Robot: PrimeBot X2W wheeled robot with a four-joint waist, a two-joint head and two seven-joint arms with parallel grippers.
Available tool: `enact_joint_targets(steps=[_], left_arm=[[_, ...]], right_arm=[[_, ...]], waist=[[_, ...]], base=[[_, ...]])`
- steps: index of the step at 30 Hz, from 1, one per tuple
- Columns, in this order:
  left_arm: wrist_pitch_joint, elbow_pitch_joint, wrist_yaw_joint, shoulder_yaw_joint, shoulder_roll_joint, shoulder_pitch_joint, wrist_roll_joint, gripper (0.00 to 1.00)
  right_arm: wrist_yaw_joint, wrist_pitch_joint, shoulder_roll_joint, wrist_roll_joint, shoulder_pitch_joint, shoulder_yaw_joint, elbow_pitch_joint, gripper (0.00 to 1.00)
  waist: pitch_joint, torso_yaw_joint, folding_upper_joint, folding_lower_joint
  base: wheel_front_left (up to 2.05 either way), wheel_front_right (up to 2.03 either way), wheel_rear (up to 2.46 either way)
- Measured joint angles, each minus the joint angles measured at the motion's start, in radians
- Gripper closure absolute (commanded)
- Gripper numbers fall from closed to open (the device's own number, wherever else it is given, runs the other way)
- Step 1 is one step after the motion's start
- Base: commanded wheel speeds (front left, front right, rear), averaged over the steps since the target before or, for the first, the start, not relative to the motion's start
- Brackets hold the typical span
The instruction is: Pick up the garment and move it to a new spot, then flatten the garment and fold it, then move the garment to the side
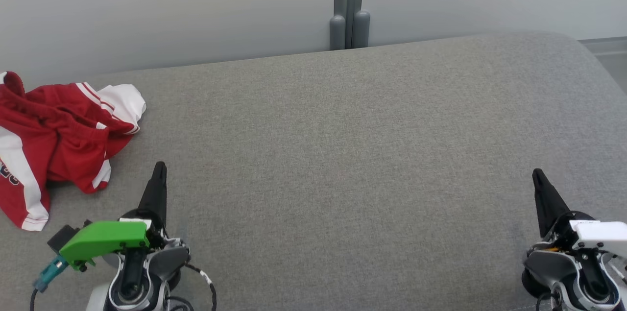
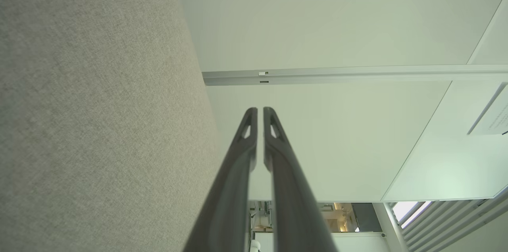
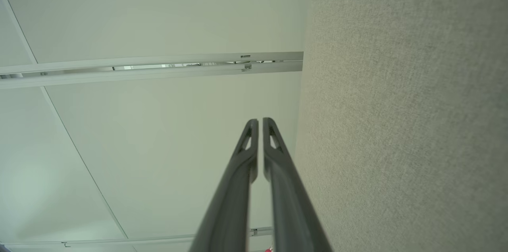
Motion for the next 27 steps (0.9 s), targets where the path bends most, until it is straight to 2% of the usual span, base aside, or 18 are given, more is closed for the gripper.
enact_joint_targets(steps=[6, 15, 27], left_arm=[[-0.002, 0.038, 0.002, -0.005, -0.004, 0.053, 0.000, 0.00], [-0.042, 0.015, 0.002, -0.030, -0.004, 0.056, 0.030, 0.00], [-0.088, -0.058, 0.016, -0.034, -0.004, 0.058, 0.206, 0.00]], right_arm=[[0.000, -0.006, 0.016, 0.000, 0.041, 0.005, 0.037, 0.00], [0.000, -0.057, 0.016, -0.036, 0.044, 0.026, 0.025, 0.00], [0.000, -0.118, 0.014, -0.251, 0.047, 0.053, -0.056, 0.00]], waist=[[0.000, 0.000, 0.0000, 0.0000], [0.000, 0.001, 0.0000, 0.0000], [0.002, 0.003, 0.0000, 0.0000]], base=[[0.00, 0.00, 0.00], [0.00, 0.00, 0.00], [0.00, 0.00, 0.00]])
